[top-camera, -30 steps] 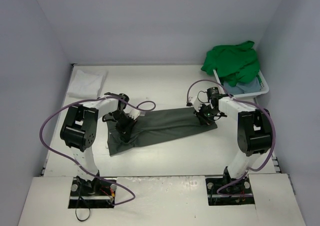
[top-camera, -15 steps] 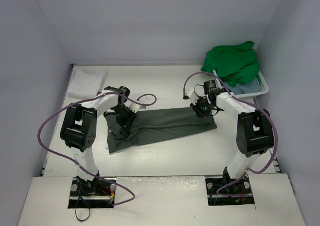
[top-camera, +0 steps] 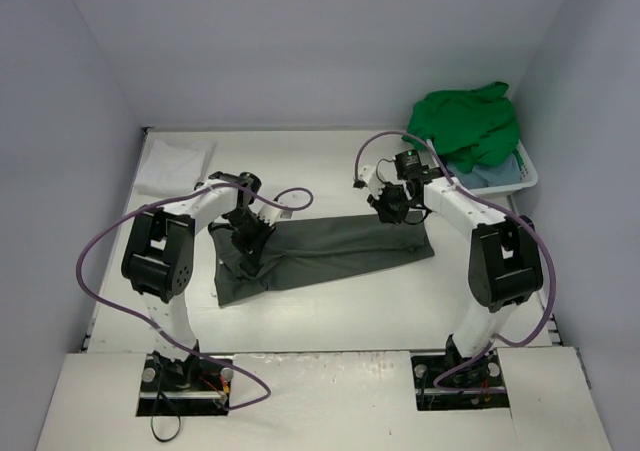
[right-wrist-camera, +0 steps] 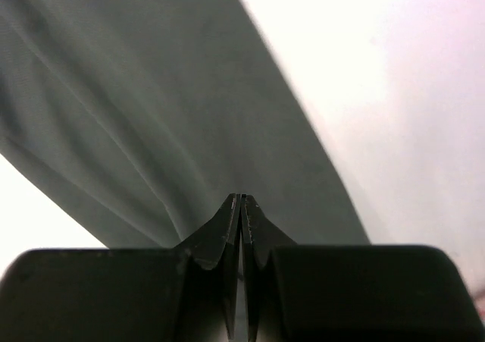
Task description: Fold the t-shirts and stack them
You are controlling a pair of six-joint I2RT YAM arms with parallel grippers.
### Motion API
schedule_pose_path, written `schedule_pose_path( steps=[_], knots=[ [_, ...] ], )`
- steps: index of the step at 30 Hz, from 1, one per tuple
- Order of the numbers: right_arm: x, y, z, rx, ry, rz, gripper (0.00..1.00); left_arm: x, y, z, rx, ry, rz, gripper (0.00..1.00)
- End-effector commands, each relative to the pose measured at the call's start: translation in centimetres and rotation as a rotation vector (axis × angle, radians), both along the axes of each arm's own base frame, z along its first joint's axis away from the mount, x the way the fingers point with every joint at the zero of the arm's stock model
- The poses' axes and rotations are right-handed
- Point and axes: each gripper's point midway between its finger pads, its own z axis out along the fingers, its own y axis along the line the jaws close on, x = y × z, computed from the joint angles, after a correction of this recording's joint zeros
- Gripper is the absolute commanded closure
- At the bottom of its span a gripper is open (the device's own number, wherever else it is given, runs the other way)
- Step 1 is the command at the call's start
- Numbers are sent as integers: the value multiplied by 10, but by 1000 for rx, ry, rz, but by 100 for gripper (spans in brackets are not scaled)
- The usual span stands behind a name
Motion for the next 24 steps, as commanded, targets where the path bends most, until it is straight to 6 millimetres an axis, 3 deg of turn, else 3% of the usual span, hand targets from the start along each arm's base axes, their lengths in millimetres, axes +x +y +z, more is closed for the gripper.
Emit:
schedule_pose_path(
  steps=[1,4,5,8,15,24],
  knots=[
    [-17,10,-19,16,71,28,100,-3,0,12,2,-10,-1,100],
    [-22,12,-31,14,98,31,100,-6,0,11,2,0,-2,100],
    [-29,13,-51,2,150,35,100,-10,1,7,4,10,-3,100],
    [-32,13,-62,-6,173,39,100,-12,3,6,4,11,-3,100],
    [-39,14,-75,-24,201,50,100,-15,6,-2,13,12,11,100],
    [-55,12,-80,-66,213,82,100,12,9,-13,14,1,114,100]
  ],
)
